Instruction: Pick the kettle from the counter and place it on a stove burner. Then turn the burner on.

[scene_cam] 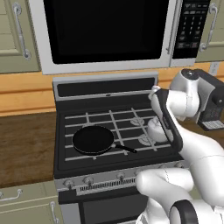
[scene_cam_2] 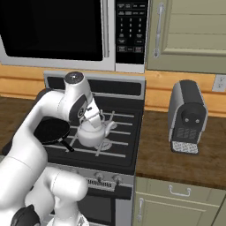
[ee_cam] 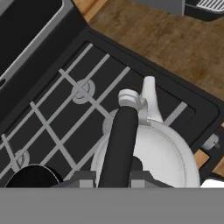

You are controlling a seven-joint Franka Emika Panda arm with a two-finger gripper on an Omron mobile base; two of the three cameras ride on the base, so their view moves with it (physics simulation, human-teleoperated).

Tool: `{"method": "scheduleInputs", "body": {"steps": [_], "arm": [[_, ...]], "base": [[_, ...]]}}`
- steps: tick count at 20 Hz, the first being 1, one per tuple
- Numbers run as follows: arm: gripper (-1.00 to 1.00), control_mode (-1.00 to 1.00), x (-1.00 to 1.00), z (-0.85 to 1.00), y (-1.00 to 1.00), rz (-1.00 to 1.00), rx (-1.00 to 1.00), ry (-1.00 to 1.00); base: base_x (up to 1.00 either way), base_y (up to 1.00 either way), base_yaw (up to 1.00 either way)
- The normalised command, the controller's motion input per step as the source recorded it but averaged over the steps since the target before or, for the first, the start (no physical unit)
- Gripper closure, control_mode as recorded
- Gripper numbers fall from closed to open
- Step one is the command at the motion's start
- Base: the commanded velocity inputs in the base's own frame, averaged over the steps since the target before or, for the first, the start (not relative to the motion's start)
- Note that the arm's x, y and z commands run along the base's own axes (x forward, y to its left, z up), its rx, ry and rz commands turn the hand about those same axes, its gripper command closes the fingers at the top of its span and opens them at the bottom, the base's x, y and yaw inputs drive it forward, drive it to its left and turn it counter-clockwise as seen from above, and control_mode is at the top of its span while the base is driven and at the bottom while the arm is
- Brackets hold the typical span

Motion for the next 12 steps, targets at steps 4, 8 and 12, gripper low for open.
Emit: {"method": "scheduleInputs", "body": {"steps": [4,8,12], "arm": [[1.0,-1.0,0.33,0.0,0.16,0.02,0.01,0.0],[1.0,-1.0,0.32,0.0,0.02,0.0,0.0,0.0],[1.0,-1.0,0.12,-0.01,0.0,0.0,0.0,0.0]], "base": [[0.0,0.0,0.0],[0.0,0.0,0.0],[0.0,0.0,0.0]]}}
